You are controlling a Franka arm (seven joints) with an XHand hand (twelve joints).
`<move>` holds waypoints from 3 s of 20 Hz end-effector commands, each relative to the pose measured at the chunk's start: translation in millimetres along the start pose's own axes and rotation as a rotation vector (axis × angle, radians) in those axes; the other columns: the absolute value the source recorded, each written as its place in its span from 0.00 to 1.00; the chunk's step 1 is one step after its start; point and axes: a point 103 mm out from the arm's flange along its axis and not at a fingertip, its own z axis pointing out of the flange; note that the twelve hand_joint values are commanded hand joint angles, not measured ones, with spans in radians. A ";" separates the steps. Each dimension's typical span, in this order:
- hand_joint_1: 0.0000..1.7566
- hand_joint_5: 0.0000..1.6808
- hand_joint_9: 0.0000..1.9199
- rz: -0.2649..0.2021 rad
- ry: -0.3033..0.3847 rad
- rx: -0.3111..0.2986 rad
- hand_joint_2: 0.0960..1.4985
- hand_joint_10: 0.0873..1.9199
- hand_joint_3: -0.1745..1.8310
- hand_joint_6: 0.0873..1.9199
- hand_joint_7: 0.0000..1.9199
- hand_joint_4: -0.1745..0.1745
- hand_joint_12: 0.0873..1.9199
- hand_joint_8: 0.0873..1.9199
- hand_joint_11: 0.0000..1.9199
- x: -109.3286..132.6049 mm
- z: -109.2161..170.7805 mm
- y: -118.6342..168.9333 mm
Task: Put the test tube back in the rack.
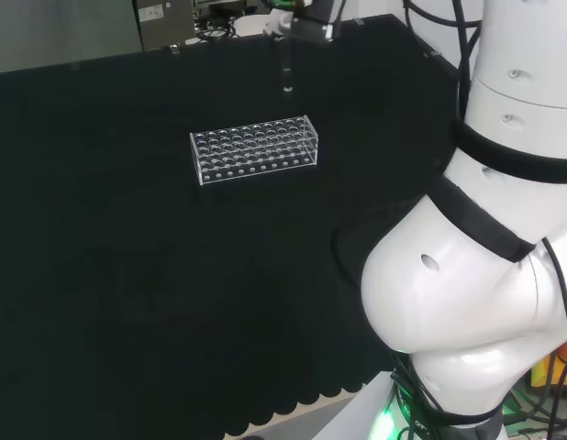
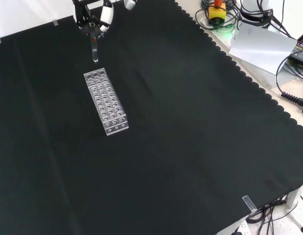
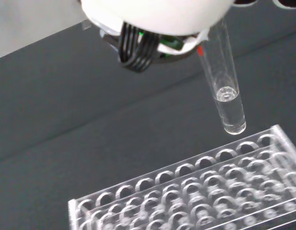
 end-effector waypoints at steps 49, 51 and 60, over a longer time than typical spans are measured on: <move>0.70 0.81 0.84 -0.021 0.079 0.146 0.39 0.25 0.41 0.22 0.89 0.00 0.42 0.22 0.68 -2.7 93.7 41.1; 0.70 0.81 0.84 -0.023 0.071 0.154 0.39 0.25 0.41 0.22 0.89 0.00 0.42 0.22 0.68 0.9 97.3 41.8; 0.70 0.81 0.83 -0.028 0.080 0.179 0.39 0.25 0.41 0.22 0.89 0.00 0.42 0.22 0.68 4.6 111.4 41.4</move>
